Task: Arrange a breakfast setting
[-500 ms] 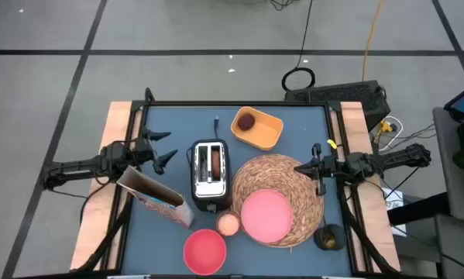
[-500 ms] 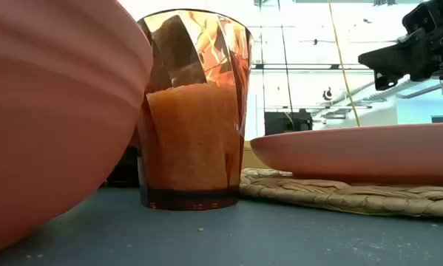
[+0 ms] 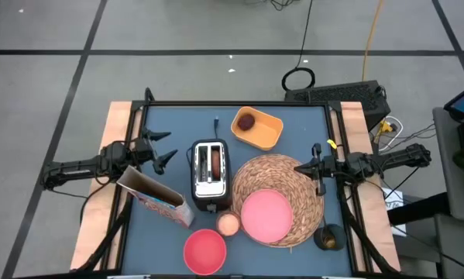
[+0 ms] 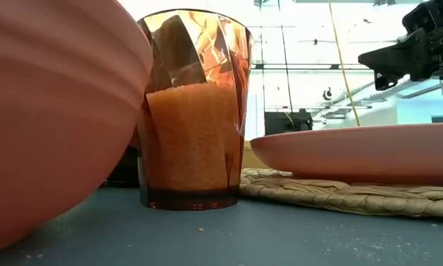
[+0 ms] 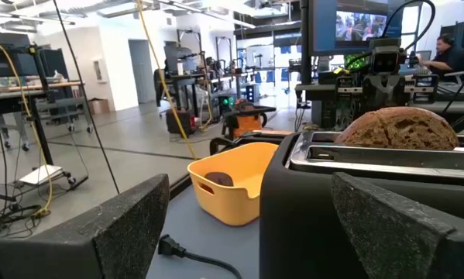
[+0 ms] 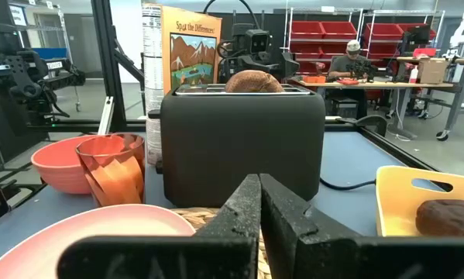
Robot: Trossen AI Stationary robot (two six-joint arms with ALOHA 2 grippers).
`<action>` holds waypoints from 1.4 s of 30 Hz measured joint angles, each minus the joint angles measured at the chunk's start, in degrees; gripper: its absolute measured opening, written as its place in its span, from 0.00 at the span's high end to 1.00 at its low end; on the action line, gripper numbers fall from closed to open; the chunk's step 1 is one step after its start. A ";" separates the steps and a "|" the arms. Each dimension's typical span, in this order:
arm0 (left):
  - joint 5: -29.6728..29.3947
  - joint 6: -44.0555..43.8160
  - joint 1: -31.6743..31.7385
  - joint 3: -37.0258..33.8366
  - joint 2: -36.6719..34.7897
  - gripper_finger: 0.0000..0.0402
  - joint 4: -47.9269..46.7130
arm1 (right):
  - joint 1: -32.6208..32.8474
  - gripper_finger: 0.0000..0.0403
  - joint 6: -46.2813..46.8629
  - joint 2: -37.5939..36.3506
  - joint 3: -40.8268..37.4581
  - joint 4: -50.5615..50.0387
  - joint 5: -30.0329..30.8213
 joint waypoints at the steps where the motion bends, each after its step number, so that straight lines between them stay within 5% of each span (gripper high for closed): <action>1: -0.02 -0.02 0.00 0.00 0.00 0.10 0.00 | 0.00 1.00 0.00 0.01 0.00 0.01 -0.01; 42: -0.04 1.32 0.01 -0.02 -0.02 0.10 0.30 | 0.01 1.00 0.00 0.01 0.00 0.01 -0.02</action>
